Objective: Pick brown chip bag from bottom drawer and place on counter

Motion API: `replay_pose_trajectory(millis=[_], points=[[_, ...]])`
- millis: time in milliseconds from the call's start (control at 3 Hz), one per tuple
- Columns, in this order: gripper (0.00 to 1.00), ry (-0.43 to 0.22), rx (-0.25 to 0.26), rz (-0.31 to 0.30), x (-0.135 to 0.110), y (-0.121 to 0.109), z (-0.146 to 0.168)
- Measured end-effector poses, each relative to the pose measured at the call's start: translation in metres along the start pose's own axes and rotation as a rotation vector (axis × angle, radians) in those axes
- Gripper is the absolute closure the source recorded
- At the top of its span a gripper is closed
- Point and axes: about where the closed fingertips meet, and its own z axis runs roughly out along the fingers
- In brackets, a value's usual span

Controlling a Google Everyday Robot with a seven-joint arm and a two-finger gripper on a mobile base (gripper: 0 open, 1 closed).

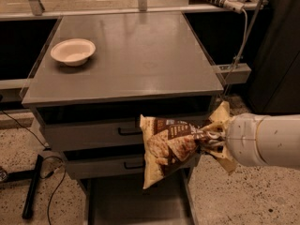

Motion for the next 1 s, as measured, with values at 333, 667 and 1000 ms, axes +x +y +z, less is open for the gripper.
replay_pose_trajectory(millis=[333,667,1000], points=[[1.00,0.007,0.009,-0.014,-0.002,-0.008,-0.003],[1.00,0.009,0.030,-0.076,-0.009,-0.047,-0.012],[1.00,-0.009,0.053,-0.162,-0.019,-0.111,-0.017]])
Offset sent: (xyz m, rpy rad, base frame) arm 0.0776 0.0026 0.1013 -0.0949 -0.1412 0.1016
